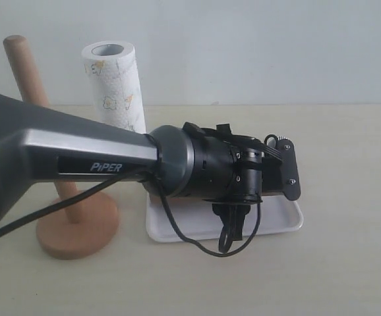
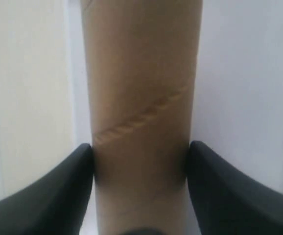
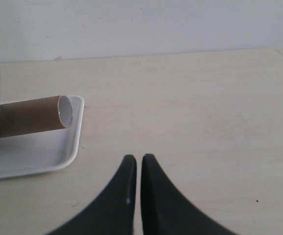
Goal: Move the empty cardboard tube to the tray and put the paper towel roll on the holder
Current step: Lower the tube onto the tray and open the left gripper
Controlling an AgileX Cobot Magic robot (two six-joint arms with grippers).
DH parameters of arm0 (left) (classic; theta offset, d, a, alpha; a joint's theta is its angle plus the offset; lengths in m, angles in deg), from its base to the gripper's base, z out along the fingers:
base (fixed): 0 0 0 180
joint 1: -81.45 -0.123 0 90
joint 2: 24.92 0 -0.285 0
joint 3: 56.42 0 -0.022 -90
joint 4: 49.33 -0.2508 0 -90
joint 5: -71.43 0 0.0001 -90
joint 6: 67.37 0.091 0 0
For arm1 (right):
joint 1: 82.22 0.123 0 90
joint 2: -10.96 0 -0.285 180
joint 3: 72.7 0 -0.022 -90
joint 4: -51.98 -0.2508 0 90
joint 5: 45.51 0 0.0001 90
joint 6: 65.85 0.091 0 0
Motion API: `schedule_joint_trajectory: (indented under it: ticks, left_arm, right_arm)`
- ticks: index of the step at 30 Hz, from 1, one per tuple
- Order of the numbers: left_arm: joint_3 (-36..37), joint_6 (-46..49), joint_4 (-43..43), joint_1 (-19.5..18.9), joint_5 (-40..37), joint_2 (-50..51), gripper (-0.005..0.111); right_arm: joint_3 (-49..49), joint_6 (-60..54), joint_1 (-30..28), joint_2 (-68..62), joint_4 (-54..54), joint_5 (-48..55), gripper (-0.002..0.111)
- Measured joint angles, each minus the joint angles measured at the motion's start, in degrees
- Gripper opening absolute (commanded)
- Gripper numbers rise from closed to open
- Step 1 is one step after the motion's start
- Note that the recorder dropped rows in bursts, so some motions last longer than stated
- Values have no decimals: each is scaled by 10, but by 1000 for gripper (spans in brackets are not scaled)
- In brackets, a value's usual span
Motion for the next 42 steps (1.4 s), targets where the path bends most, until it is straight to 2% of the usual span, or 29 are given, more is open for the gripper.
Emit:
schedule_joint_trajectory:
  ticks: [28, 31, 37, 42]
  left_arm:
    - [0, 24, 1, 0, -22, 0, 4]
    - [0, 24, 1, 0, -22, 0, 12]
    - [0, 25, 2, 0, -26, 0, 40]
    - [0, 25, 2, 0, -24, 0, 49]
  right_arm:
    - [0, 0, 0, 0, 0, 0, 4]
    - [0, 0, 0, 0, 0, 0, 4]
    - [0, 0, 0, 0, 0, 0, 4]
    - [0, 0, 0, 0, 0, 0, 4]
